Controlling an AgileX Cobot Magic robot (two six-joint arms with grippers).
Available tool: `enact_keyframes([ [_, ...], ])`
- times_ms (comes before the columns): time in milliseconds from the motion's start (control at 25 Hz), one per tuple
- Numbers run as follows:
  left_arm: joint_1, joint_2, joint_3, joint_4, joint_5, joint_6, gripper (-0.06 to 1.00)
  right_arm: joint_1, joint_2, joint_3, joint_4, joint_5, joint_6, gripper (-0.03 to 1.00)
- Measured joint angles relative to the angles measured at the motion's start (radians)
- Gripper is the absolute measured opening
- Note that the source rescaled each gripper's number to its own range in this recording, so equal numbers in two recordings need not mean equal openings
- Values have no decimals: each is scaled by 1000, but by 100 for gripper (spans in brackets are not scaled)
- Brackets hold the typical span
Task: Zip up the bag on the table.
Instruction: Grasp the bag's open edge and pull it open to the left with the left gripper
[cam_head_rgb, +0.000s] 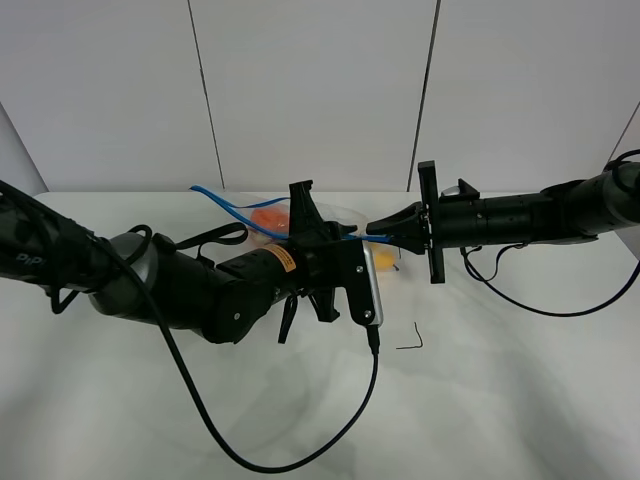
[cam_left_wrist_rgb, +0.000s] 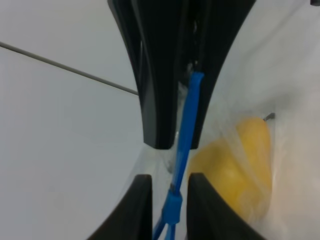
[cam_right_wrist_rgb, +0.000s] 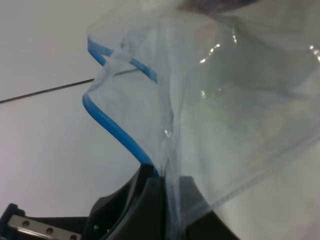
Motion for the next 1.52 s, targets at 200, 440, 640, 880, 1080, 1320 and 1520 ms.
enact_keyframes([
  [200, 0, 0, 0, -1, -13, 0, 12, 0, 0, 0, 2, 0, 0, 0],
  [440, 0, 2, 0, -1, -13, 0, 0, 0, 0, 0, 4, 0, 0, 0],
  [640, 0, 2, 0, -2, -13, 2, 0, 0, 0, 0, 4, 0, 0, 0],
  [880, 51, 2, 27, 17, -36, 50, 0, 4, 0, 0, 15, -4, 0, 0],
  [1080, 151, 2, 76, 30, -97, 58, 0, 6, 0, 0, 21, -7, 0, 0],
  [1320, 245, 2, 127, 28, -160, 59, 0, 6, 0, -1, 19, -3, 0, 0],
  [1520, 308, 2, 149, 43, -203, 59, 0, 6, 0, -1, 19, -1, 0, 0],
])
